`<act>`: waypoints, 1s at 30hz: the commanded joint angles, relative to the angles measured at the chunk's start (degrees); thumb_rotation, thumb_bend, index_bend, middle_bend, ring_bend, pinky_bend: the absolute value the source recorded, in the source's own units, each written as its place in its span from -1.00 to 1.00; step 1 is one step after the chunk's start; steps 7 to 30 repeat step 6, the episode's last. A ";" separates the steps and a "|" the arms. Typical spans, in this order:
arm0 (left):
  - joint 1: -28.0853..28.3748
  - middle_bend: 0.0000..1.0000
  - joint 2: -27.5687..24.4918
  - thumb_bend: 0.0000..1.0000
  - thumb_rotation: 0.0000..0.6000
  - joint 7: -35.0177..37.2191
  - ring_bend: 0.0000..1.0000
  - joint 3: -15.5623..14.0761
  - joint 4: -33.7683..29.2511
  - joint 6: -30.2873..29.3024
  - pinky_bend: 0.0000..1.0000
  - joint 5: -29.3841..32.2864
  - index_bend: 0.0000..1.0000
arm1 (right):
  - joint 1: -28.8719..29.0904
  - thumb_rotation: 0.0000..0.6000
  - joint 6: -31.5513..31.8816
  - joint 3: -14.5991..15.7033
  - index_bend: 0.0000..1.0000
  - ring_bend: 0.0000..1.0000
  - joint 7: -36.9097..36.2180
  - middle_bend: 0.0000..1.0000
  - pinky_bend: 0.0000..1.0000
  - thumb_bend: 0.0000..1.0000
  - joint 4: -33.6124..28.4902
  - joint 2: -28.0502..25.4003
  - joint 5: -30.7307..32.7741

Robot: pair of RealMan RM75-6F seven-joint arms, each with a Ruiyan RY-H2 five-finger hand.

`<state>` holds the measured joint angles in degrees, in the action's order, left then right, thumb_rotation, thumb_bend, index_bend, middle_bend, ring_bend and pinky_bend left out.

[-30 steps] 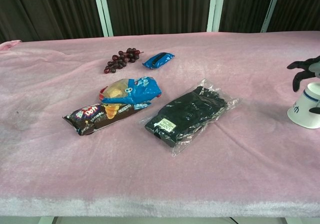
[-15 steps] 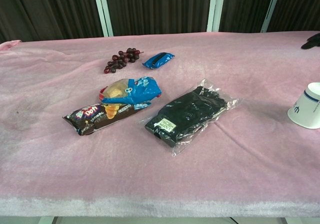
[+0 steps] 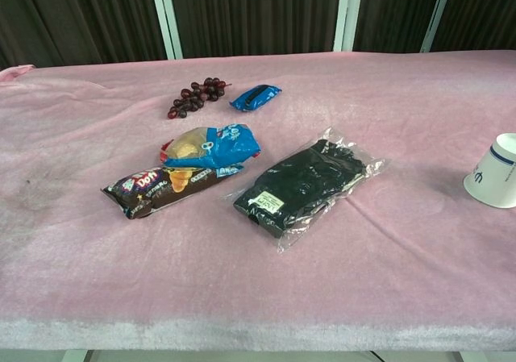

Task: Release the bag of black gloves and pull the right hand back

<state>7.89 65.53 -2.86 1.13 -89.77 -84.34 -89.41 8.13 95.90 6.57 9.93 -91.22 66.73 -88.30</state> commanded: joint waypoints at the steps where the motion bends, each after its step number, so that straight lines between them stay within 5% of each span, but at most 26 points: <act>1: -0.01 -0.97 -0.03 -0.26 1.00 0.06 -1.00 0.02 0.01 -0.06 -1.00 -0.02 -1.00 | -1.11 1.00 -2.51 -1.05 -1.00 -1.00 -0.47 -1.00 -1.00 -0.18 0.53 0.17 0.27; 30: -0.18 -0.97 -0.12 -0.26 1.00 0.04 -1.00 0.06 -0.03 -0.32 -1.00 0.11 -1.00 | -1.30 1.00 -4.44 -1.88 -1.00 -1.00 0.44 -1.00 -1.00 -0.18 -0.21 -0.12 0.92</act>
